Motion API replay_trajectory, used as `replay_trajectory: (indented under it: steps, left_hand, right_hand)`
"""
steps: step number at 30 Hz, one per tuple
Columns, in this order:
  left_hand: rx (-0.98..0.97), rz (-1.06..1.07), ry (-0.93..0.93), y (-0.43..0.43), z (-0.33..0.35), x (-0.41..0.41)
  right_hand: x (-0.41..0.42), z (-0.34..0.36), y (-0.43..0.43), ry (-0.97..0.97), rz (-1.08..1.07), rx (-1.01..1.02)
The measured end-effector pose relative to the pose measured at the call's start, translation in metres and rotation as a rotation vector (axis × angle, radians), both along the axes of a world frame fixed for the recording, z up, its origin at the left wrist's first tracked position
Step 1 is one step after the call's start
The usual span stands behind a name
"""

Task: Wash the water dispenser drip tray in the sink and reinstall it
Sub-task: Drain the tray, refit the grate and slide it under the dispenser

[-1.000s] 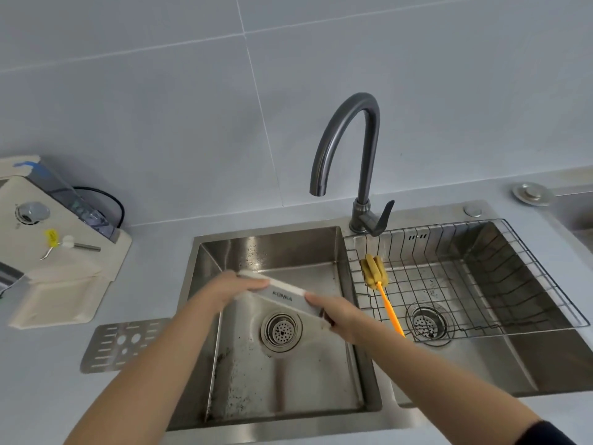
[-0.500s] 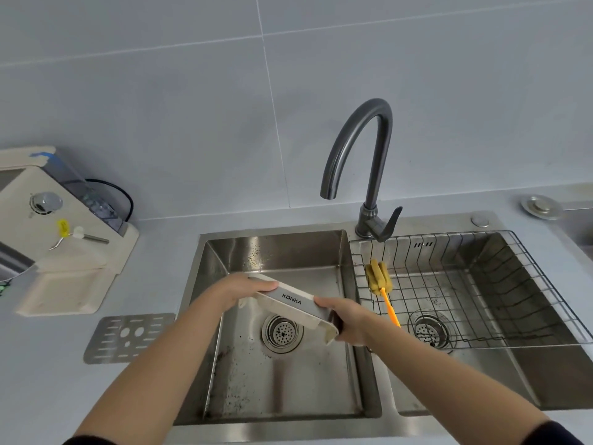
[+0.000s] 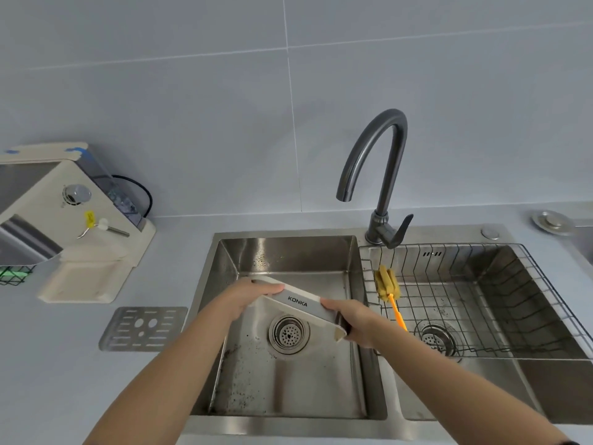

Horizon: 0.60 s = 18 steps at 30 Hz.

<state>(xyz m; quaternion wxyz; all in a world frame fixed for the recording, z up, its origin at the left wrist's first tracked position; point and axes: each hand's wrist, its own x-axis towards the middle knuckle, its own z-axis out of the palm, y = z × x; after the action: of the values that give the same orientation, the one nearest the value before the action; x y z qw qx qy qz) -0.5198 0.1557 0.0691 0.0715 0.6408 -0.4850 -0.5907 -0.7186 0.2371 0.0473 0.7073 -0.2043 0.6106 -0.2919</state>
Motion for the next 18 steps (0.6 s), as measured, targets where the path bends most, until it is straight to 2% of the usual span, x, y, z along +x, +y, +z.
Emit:
replay_trajectory:
  steps: [2, 4, 10, 14, 18]
  left_hand:
    - [-0.009, -0.002, 0.022, 0.000, 0.003, 0.003]
    - [-0.028, -0.004, 0.053, -0.001, 0.007, 0.006]
    - [-0.175, 0.090, 0.237, -0.010, 0.028, 0.016]
    - [-0.342, 0.129, 0.372, -0.010, 0.036, 0.023]
    - [-0.400, 0.113, 0.451, 0.000, 0.034, 0.030]
  right_hand:
    - [0.001, 0.005, -0.003, 0.031, -0.011, -0.008]
    - [0.001, 0.016, -0.006, 0.142, -0.009, -0.066]
    - [0.002, 0.046, -0.020, 0.468, -0.020, -0.396]
    - [0.004, 0.051, -0.018, 0.477, -0.049, -0.559]
    - [0.009, 0.045, -0.010, 0.410, -0.154, -0.590]
